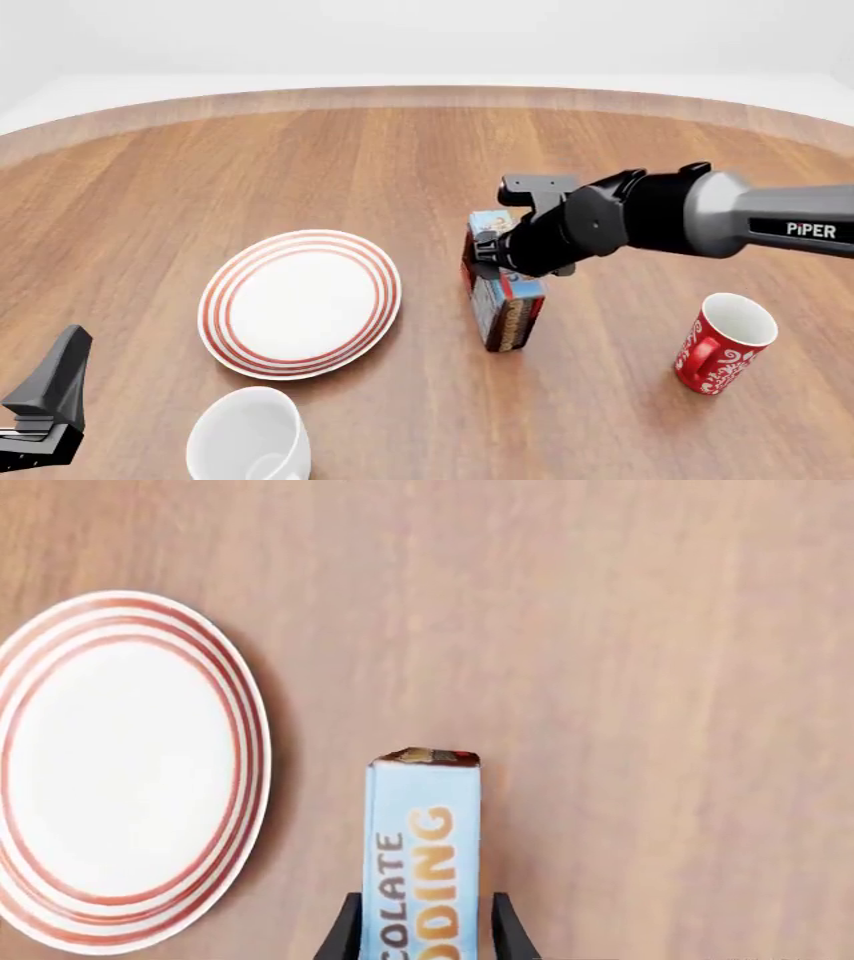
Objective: Pick up the white mug and put it on the plate, and put the chocolate pudding to the right of the plate.
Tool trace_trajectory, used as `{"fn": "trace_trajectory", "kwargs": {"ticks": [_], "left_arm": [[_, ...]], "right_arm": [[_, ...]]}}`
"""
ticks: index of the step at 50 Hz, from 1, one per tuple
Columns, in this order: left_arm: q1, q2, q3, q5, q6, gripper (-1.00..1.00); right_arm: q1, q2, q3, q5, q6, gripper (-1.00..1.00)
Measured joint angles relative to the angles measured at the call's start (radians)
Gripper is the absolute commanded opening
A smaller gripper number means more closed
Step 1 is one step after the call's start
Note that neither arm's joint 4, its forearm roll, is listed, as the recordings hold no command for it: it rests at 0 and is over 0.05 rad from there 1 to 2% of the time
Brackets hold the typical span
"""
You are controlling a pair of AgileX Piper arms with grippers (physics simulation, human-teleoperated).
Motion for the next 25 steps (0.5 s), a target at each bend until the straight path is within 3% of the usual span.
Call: {"fn": "trace_trajectory", "kwargs": {"ticks": [25], "left_arm": [[0.000,0.000,0.000,0.000,0.000,1.00]], "right_arm": [[0.001,-0.015,-0.014,0.009,-0.014,1.00]]}}
